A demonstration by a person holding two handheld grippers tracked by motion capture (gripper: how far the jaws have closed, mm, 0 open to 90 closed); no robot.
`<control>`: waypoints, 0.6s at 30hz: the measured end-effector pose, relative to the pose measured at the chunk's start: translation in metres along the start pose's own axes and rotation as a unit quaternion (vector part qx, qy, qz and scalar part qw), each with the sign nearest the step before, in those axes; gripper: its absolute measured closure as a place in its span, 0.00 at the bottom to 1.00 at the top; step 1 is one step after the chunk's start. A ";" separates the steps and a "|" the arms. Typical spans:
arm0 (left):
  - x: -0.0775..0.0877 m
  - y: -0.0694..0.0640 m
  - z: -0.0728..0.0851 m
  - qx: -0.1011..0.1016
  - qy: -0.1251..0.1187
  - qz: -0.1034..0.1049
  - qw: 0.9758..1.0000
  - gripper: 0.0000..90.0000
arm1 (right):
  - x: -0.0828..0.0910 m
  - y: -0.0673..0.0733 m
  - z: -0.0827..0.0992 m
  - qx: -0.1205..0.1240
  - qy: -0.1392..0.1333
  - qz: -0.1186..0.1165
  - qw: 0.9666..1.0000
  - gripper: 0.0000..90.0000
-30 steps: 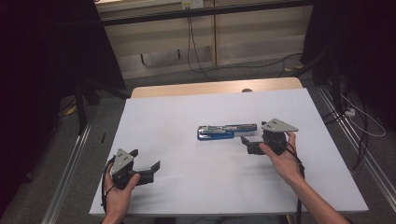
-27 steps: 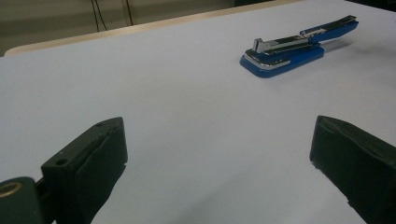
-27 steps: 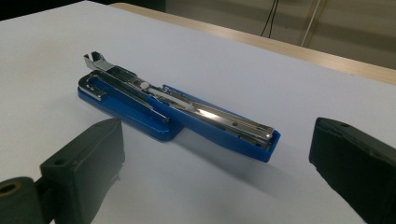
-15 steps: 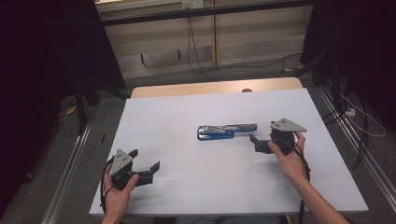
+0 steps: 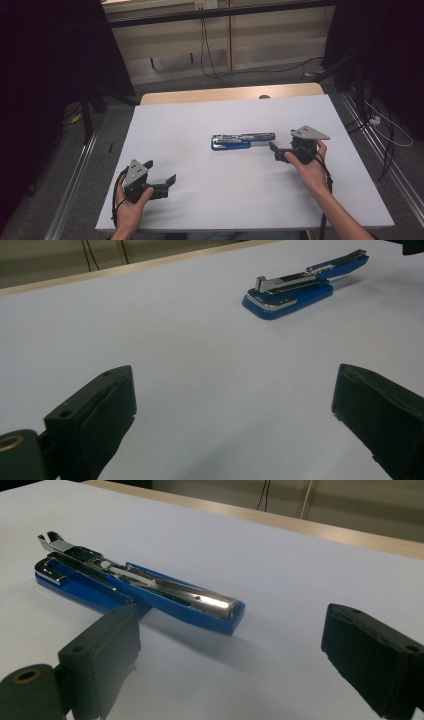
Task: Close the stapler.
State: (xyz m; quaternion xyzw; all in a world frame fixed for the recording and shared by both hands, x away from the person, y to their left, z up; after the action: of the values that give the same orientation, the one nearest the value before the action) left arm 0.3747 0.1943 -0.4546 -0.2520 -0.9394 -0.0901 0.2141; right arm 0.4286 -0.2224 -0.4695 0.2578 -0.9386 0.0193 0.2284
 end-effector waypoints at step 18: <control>-0.008 -0.006 -0.003 -0.008 0.003 0.005 1.000 0.05 | 0.001 -0.010 0.011 -0.004 0.018 -0.021 1.000 0.58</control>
State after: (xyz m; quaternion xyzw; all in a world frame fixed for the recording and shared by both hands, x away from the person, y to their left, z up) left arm 0.3793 0.1849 -0.4563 -0.2577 -0.9370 -0.0970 0.2151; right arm 0.4282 -0.2332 -0.4798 0.2759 -0.9289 0.0156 0.2466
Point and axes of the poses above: each handheld gripper's, and its own axes: x roughly backward along the jaws, z roughly out of its underside, y roughly to its left, the point moved 7 cm from there along -x, roughly forward along the jaws, and after that the axes turned 9 degrees about -z, right-handed, at the moved point
